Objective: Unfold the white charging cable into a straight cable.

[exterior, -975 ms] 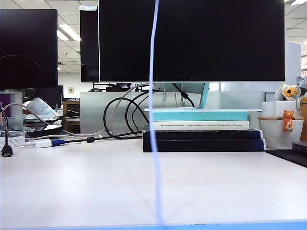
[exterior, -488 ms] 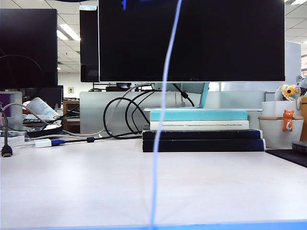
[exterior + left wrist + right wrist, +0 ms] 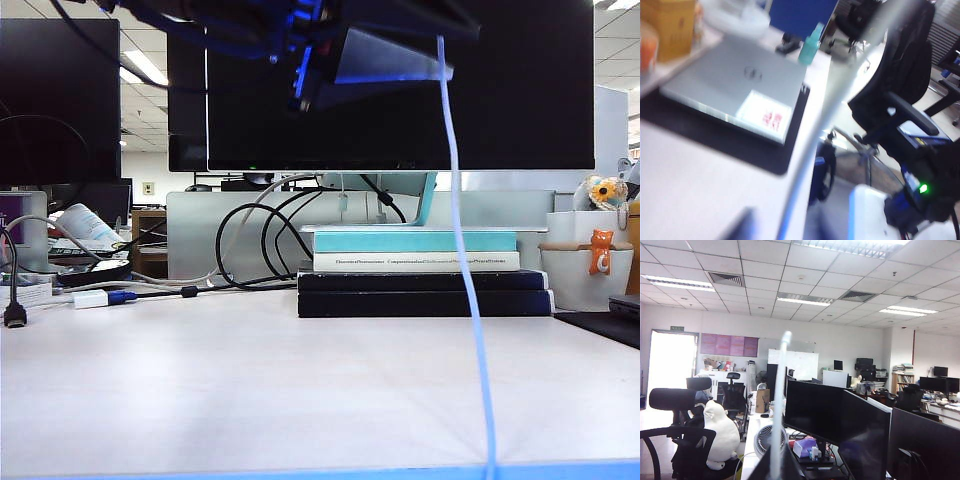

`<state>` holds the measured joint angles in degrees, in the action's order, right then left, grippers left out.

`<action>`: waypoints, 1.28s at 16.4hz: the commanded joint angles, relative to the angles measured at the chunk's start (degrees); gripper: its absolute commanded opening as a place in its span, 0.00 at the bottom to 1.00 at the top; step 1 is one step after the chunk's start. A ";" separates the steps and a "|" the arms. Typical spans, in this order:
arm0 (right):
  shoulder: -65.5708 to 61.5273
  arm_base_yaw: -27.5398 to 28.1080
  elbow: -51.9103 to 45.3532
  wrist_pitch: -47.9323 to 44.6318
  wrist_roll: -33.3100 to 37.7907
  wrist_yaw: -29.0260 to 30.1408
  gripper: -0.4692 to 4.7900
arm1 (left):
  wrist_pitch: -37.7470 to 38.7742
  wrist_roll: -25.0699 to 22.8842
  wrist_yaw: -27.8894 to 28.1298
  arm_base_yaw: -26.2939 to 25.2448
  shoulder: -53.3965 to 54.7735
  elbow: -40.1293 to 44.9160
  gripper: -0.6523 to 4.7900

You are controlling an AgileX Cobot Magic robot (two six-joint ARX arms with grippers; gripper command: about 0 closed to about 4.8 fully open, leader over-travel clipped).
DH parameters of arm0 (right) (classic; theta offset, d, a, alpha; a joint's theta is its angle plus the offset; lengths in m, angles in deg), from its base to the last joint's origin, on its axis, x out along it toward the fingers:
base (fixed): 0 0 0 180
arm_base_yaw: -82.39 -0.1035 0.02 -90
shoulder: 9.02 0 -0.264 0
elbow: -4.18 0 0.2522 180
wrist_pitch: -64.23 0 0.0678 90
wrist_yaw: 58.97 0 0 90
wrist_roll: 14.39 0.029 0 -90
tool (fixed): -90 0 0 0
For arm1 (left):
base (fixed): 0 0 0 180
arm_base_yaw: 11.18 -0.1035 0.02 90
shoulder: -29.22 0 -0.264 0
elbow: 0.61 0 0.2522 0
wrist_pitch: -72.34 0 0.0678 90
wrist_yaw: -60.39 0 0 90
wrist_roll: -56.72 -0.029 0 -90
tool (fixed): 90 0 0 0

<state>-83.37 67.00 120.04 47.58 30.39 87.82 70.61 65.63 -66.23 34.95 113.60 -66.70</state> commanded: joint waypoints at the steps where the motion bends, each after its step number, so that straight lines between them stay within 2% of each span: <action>1: 0.20 0.02 0.35 0.68 0.24 -0.02 0.08 | -4.92 -0.44 -0.26 0.07 -0.11 -0.17 0.26; 2: 0.17 0.02 0.35 1.18 0.09 0.98 0.08 | -5.18 -0.35 -0.26 0.07 -0.17 -0.17 0.26; 3: 0.20 1.27 0.35 7.04 -4.44 2.32 0.08 | -0.55 -2.23 -0.26 -1.51 -1.09 -0.17 0.20; 4: 0.20 3.17 0.33 8.85 -4.94 2.49 0.08 | 2.84 -4.28 -0.20 -2.47 -1.86 -0.17 0.11; 8: 0.17 8.87 0.17 14.80 -8.46 5.03 0.08 | 11.19 -7.93 1.03 -7.56 -7.50 -0.17 0.11; 9: 0.15 12.02 0.17 24.04 -13.94 6.45 0.08 | 13.33 -9.75 1.07 -10.97 -11.47 -0.17 0.11; 12: -0.46 15.06 0.17 48.74 -29.92 6.47 0.08 | 15.19 -11.30 1.07 -16.81 -18.12 -0.33 0.11; 13: -1.16 15.50 0.15 56.65 -35.10 5.92 0.08 | 17.03 -12.48 1.09 -18.88 -19.69 -1.84 0.11; 14: -2.47 15.52 0.15 65.57 -40.59 5.68 0.08 | 22.95 -15.63 1.77 -21.27 -20.35 -5.97 0.11; 15: -3.17 15.52 0.15 69.31 -42.97 5.70 0.08 | 27.08 -17.49 3.26 -21.84 -20.35 -8.79 0.11; 17: -4.35 15.45 0.13 79.56 -50.82 2.03 0.08 | 34.64 -25.07 9.64 -21.79 -20.11 -17.75 0.11; 19: -4.63 15.43 0.11 82.88 -52.65 -0.55 0.08 | 35.58 -27.82 11.52 -21.79 -19.82 -23.08 0.11; 21: -4.66 15.45 0.11 84.65 -52.76 -0.72 0.08 | 36.57 -29.68 14.97 -21.79 -18.93 -30.05 0.11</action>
<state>-88.17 82.54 119.89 131.75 -21.85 87.08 107.20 37.43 -53.05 13.20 94.24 -94.11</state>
